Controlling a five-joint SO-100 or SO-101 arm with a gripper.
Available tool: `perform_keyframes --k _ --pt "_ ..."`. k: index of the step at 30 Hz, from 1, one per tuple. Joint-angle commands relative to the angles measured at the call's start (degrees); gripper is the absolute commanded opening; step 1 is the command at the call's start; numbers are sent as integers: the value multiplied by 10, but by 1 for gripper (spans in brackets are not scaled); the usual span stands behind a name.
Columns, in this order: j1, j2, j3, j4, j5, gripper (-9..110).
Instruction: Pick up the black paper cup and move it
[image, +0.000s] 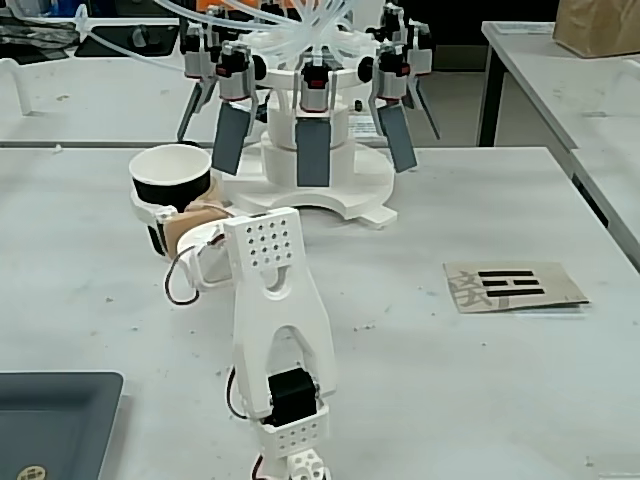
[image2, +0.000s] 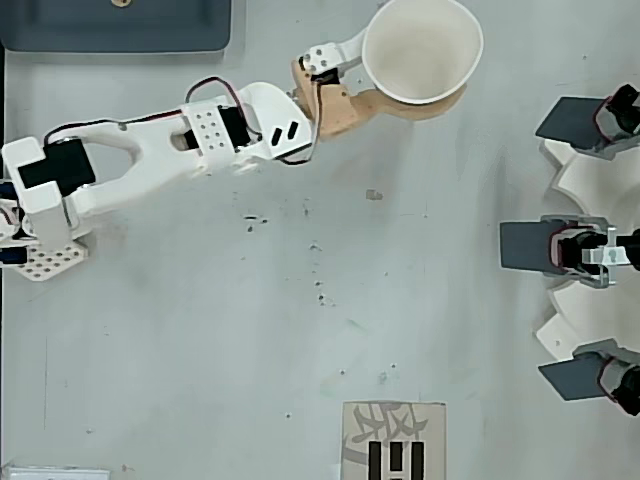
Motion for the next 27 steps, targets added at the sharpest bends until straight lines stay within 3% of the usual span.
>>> perform_keyframes --k 1,27 --pt "0 81 43 -28 -8 5" --pt "90 327 420 -140 -40 7"
